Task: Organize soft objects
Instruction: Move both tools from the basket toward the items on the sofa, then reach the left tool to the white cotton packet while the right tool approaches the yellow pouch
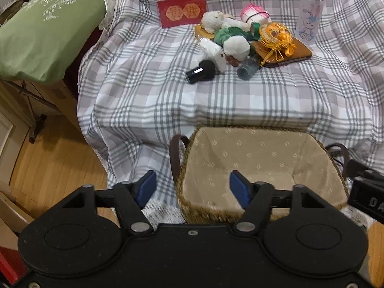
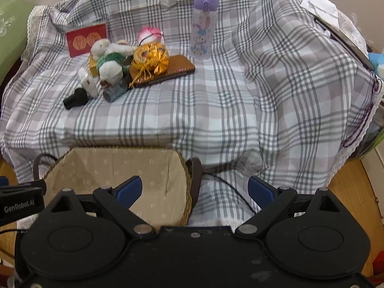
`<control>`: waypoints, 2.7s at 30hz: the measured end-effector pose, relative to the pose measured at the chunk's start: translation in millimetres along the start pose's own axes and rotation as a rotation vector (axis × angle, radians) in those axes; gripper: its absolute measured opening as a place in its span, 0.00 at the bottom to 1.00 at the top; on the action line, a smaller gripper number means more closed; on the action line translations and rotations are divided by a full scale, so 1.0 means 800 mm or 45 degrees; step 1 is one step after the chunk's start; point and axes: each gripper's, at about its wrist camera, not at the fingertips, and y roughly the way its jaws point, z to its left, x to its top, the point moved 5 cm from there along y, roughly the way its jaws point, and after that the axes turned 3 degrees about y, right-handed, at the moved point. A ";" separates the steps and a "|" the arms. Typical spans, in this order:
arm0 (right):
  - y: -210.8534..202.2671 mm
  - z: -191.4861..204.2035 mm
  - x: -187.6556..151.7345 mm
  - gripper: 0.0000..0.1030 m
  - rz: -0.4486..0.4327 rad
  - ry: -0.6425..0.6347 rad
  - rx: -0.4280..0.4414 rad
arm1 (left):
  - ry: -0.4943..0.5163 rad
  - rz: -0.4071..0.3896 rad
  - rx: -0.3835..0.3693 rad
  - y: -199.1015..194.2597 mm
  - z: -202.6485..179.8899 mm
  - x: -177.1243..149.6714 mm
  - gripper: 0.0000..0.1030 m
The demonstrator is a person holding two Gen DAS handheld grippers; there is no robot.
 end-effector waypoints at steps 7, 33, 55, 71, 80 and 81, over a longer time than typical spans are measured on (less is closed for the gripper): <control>0.024 0.005 0.035 0.92 -0.028 -0.011 0.006 | 0.054 -0.044 0.052 0.018 0.001 0.034 0.66; 0.171 0.016 0.103 0.93 -0.315 -0.339 -0.339 | 0.059 -0.062 0.173 0.128 0.033 0.115 0.73; 0.182 0.000 0.102 0.93 -0.216 -0.130 -0.324 | -0.082 0.015 0.125 0.155 0.047 0.102 0.73; 0.099 0.006 0.109 0.94 -0.503 -0.173 -0.407 | -0.205 -0.181 0.190 0.102 0.067 0.096 0.73; 0.077 0.009 0.110 0.99 -0.628 -0.166 -0.468 | -0.322 -0.261 0.198 0.085 0.079 0.091 0.77; 0.083 0.012 0.110 0.99 -0.618 -0.179 -0.463 | -0.306 -0.256 0.204 0.091 0.077 0.092 0.77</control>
